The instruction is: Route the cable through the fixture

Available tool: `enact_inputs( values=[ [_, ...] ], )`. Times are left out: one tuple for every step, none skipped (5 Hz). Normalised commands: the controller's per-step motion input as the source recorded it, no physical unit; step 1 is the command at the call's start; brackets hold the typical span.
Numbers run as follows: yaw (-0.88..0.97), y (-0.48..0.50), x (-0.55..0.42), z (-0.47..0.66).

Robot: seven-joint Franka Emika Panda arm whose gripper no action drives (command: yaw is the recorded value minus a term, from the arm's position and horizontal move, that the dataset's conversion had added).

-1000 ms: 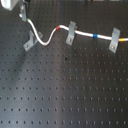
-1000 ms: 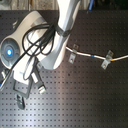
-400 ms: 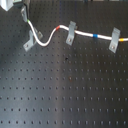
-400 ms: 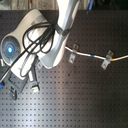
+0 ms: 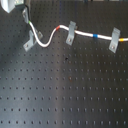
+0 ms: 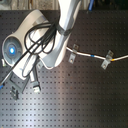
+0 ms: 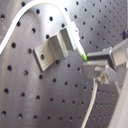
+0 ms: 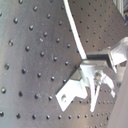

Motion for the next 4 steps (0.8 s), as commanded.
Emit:
enact_inputs(
  values=[
    [0.07,-0.076,-0.046,0.1],
    [0.21,-0.093,-0.199,0.13],
    [0.3,-0.097,-0.283,0.12],
    [0.19,0.036,-0.103,0.03]
  ],
)
